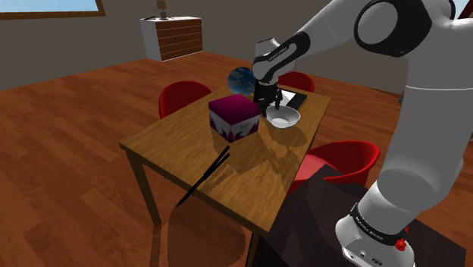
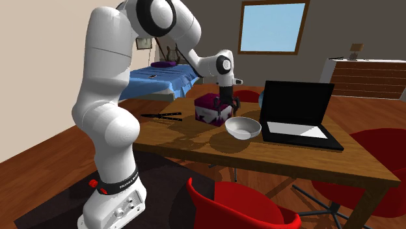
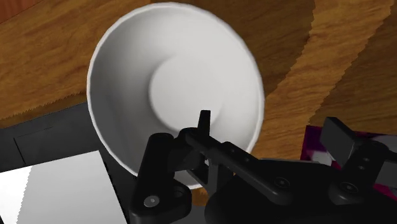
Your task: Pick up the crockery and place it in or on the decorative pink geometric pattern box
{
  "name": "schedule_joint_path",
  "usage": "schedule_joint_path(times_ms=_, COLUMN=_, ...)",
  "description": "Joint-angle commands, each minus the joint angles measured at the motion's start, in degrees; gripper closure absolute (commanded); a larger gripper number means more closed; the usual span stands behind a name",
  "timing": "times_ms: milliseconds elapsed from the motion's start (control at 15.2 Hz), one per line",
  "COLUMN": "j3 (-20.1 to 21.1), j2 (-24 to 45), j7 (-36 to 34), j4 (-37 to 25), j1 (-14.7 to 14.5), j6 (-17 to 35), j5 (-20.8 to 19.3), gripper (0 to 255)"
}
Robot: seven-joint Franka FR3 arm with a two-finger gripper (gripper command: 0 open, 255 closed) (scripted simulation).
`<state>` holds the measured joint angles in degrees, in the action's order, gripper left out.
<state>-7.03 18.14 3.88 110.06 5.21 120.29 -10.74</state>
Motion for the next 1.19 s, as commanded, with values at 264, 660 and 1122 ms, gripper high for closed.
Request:
schedule_joint_path(times_ms=264, j3=-0.20, j2=3.29, j7=0.02, j4=1.00, j1=0.52, j6=4.15, j5=-0.16, gripper=0)
schedule_joint_path(times_ms=660, j3=-0.26, j2=3.87, j7=-0.02, j4=1.48, j1=0.64, j6=5.22, j5=-0.22, gripper=0)
schedule_joint_path(times_ms=1122, j3=-0.26, j2=3.86, j7=-0.02, j4=1.47, j1=0.64, j6=5.20, j5=-0.22, gripper=255)
